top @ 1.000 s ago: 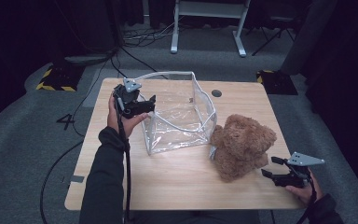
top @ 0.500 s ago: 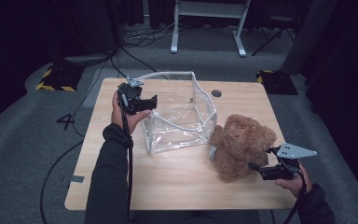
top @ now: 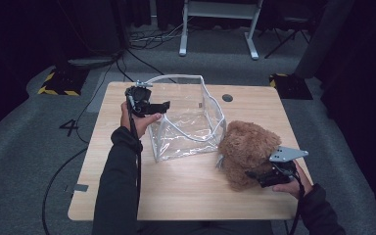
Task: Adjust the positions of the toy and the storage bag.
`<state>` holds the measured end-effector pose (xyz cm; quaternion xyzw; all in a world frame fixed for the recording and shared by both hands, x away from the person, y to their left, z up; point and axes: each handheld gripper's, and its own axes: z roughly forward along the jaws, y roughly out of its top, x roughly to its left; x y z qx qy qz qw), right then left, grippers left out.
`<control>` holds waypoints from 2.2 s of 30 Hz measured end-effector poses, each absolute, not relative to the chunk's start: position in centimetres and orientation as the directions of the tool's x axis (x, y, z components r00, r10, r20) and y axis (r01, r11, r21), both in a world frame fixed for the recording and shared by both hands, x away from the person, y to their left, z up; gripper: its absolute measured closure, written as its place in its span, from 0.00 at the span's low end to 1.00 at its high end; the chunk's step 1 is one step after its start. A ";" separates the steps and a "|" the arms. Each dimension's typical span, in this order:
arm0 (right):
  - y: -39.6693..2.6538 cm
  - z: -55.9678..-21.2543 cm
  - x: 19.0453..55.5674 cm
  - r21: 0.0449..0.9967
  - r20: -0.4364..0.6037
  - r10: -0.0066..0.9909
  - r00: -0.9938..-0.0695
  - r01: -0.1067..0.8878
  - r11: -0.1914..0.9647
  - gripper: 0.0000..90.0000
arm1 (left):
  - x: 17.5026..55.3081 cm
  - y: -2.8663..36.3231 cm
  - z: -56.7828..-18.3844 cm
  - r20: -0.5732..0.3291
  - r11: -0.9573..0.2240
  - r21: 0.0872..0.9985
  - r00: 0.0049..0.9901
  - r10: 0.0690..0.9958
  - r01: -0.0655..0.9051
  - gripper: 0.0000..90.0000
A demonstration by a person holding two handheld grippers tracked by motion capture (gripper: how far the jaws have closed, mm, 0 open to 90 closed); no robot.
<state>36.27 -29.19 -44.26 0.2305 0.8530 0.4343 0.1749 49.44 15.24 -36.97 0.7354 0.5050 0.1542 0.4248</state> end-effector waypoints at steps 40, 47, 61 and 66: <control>-38.2 -44.0 32.1 0.852 -0.099 0.684 -0.723 0.293 0.433 0.65 | 51.5 5.9 -36.5 -0.117 -0.338 0.776 0.648 0.752 0.532 0.96; -38.4 -44.2 32.2 0.854 -0.087 0.695 -0.714 0.305 0.420 0.62 | 51.0 5.7 -36.0 -0.093 -0.343 0.793 0.657 0.748 0.504 0.78; -38.3 -44.4 32.5 0.858 -0.078 0.693 -0.717 0.306 0.413 0.55 | 46.5 10.3 -34.5 -0.066 -0.266 0.875 0.642 0.764 0.406 0.40; -38.3 -44.3 32.6 0.856 -0.075 0.690 -0.720 0.308 0.415 0.48 | 43.7 12.3 -34.0 -0.033 -0.275 0.888 0.649 0.760 0.368 0.26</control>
